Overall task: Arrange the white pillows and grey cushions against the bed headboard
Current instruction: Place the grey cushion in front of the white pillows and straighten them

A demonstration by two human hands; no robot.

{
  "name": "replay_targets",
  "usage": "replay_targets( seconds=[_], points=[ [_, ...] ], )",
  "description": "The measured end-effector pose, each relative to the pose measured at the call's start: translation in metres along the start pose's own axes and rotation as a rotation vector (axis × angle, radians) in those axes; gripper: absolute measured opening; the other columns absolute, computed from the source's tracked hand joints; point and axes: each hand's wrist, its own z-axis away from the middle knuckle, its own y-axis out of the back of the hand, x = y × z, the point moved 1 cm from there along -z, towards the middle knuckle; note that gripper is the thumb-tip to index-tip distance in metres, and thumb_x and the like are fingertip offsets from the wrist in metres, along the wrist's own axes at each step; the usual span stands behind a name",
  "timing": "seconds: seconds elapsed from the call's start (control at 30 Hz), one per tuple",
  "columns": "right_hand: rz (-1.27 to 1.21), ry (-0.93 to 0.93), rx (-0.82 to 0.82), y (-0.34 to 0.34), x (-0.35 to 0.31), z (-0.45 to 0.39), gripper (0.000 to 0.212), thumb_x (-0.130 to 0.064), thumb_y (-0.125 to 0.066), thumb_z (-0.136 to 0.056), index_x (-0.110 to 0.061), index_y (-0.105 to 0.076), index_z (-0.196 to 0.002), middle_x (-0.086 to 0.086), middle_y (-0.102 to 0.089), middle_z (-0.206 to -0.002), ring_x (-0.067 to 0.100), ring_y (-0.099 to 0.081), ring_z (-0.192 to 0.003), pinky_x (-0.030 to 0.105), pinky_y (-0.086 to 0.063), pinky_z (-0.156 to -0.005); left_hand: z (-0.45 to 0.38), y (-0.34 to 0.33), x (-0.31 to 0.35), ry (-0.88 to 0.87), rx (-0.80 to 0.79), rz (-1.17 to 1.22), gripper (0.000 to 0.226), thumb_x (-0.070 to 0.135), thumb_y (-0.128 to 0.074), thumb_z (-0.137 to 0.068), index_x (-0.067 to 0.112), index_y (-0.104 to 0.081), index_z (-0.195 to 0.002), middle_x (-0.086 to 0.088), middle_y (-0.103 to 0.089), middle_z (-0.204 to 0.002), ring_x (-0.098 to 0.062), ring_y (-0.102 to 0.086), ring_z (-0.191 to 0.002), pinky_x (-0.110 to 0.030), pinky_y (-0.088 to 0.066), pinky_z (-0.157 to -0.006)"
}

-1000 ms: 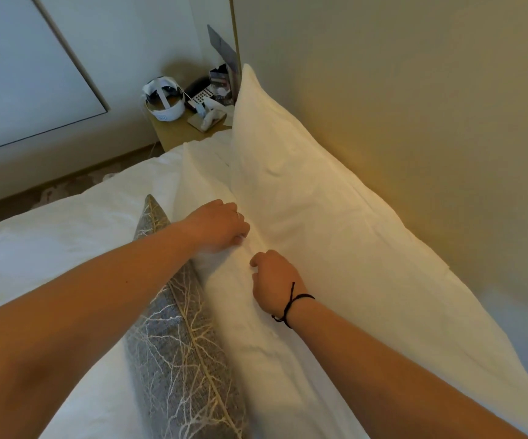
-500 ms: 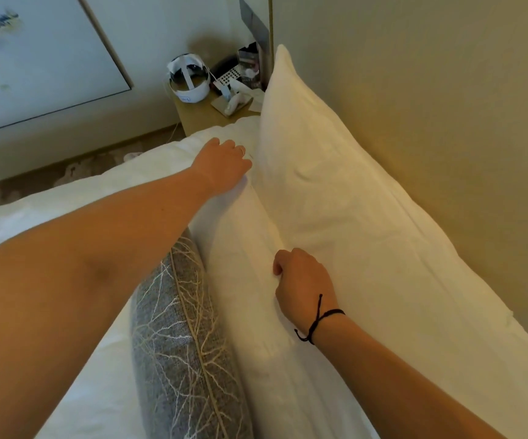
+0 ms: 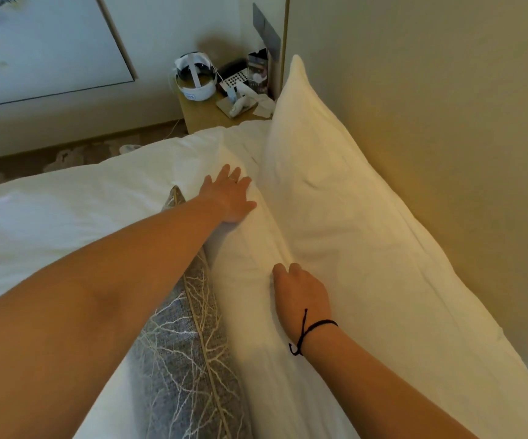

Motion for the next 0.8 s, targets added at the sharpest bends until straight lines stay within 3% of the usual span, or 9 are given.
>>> replay_targets(
  seconds=[0.1,0.2,0.3,0.4,0.53,0.63,0.8],
  points=[
    [0.045,-0.026,0.004,0.007,0.000,0.010,0.017,0.001,-0.039,-0.088,-0.016,-0.039,-0.086,0.004,-0.043,-0.095,0.019,-0.034,-0.070,0.030,-0.027,-0.057,0.023,0.008,-0.004,-0.007,0.010,0.076,0.074,0.056,-0.041,-0.098,0.020,-0.015,-0.157,-0.005,-0.003,-0.166,-0.031,0.003,-0.152,-0.054,-0.014,-0.121],
    [-0.039,-0.006,0.082,0.013,-0.009,0.024,0.010,-0.018,-0.044,-0.097,-0.015,-0.051,-0.091,0.002,-0.052,-0.103,0.021,-0.045,-0.075,0.030,-0.033,-0.058,0.058,0.008,-0.012,-0.032,0.098,0.137,0.066,0.056,-0.039,-0.098,0.024,-0.025,-0.154,-0.002,-0.018,-0.164,-0.029,-0.010,-0.151,-0.051,-0.013,-0.121],
    [-0.312,0.008,0.064,0.013,-0.035,0.047,0.042,-0.056,-0.042,-0.095,-0.024,-0.054,-0.119,-0.002,-0.060,-0.108,0.021,-0.061,-0.090,0.033,-0.047,-0.071,0.102,-0.006,-0.023,-0.031,0.352,0.108,0.054,0.057,-0.038,-0.097,0.032,-0.039,-0.146,-0.001,-0.031,-0.160,-0.026,-0.018,-0.150,-0.052,-0.002,-0.122],
    [-0.420,0.112,-0.044,0.004,-0.070,0.073,0.063,-0.073,-0.042,-0.085,-0.038,-0.032,-0.137,-0.004,-0.060,-0.113,0.020,-0.061,-0.094,0.035,-0.049,-0.076,0.146,-0.038,-0.032,0.057,0.477,0.246,0.053,0.062,-0.040,-0.094,0.037,-0.041,-0.142,-0.003,-0.029,-0.161,-0.027,-0.019,-0.149,-0.056,-0.001,-0.120],
    [-0.347,0.251,-0.123,-0.013,-0.103,0.101,0.076,-0.072,-0.052,-0.078,-0.056,-0.012,-0.140,0.006,-0.046,-0.130,0.029,-0.058,-0.101,0.042,-0.051,-0.081,0.205,-0.106,-0.048,0.205,0.489,0.787,0.060,0.068,-0.038,-0.093,0.043,-0.031,-0.147,-0.001,-0.015,-0.165,-0.024,-0.018,-0.150,-0.057,-0.020,-0.119],
    [-0.297,0.207,-0.159,-0.020,-0.107,0.107,0.083,-0.072,-0.058,-0.074,-0.059,-0.009,-0.141,0.011,-0.030,-0.148,0.034,-0.055,-0.114,0.045,-0.051,-0.091,0.241,-0.157,-0.055,0.247,0.484,1.049,0.061,0.067,-0.037,-0.094,0.049,-0.023,-0.151,0.005,-0.011,-0.166,-0.016,-0.013,-0.151,-0.051,-0.019,-0.121],
    [-0.299,0.150,-0.205,-0.020,-0.114,0.105,0.099,-0.077,-0.066,-0.057,-0.063,-0.010,-0.138,0.007,-0.035,-0.140,0.029,-0.057,-0.110,0.039,-0.051,-0.090,0.277,-0.213,-0.059,0.416,0.339,1.323,0.083,0.081,-0.038,-0.081,0.048,-0.012,-0.153,0.004,-0.013,-0.166,-0.015,-0.013,-0.151,-0.049,-0.018,-0.121]
  ],
)
